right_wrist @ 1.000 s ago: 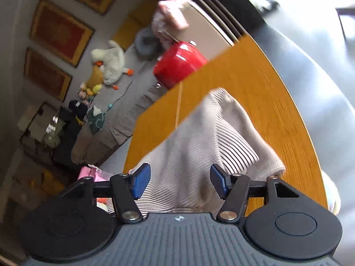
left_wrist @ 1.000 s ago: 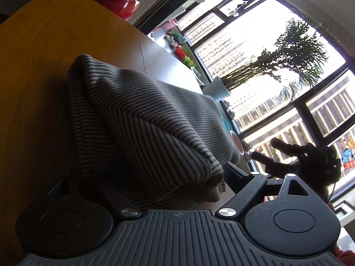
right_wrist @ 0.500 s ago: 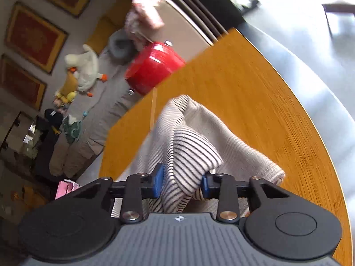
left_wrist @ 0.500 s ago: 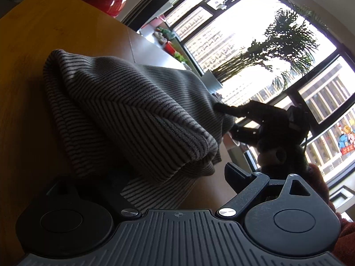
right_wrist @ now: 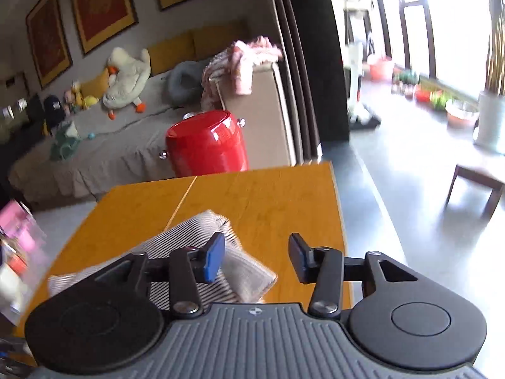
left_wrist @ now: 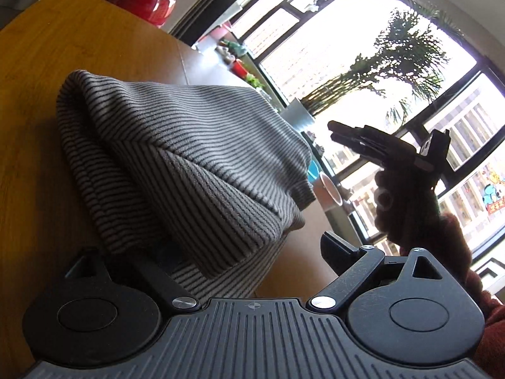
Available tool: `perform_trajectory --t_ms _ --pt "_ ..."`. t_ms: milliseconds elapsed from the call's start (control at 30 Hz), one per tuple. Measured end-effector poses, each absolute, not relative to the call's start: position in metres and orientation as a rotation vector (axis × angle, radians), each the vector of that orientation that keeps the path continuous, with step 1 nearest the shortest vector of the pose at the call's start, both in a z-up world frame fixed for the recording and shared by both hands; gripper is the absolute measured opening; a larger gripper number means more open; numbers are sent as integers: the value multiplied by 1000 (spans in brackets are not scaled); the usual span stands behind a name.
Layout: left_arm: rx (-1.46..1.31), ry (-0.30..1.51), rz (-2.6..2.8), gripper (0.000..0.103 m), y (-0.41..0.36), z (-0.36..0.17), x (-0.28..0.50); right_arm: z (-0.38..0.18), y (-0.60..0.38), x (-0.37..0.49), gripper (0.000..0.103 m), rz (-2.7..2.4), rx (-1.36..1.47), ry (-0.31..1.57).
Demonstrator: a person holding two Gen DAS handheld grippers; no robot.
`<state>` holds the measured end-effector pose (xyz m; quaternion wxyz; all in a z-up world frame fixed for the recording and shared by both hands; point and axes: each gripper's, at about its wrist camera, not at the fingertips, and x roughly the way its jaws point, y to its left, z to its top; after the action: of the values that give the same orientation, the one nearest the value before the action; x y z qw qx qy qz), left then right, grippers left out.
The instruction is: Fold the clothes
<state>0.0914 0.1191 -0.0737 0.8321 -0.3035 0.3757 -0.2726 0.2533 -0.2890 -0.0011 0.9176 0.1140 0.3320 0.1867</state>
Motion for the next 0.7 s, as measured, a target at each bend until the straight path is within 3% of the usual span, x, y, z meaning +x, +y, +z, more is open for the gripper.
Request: perform_trajectory --t_ms 200,333,400,500,633,700 --pt "-706 810 -575 98 122 -74 92 -49 -301 256 53 412 424 810" --pt "-728 803 -545 97 126 -79 92 -73 -295 264 51 415 486 833" --pt "-706 798 -491 85 133 -76 96 -80 -291 265 39 432 522 837" --pt "-685 775 -385 78 157 -71 106 -77 -292 250 37 450 534 834" --pt "-652 737 -236 78 185 -59 121 -73 -293 230 38 474 550 830" --pt "-679 712 -240 85 193 -51 121 -71 -293 220 41 486 558 828"
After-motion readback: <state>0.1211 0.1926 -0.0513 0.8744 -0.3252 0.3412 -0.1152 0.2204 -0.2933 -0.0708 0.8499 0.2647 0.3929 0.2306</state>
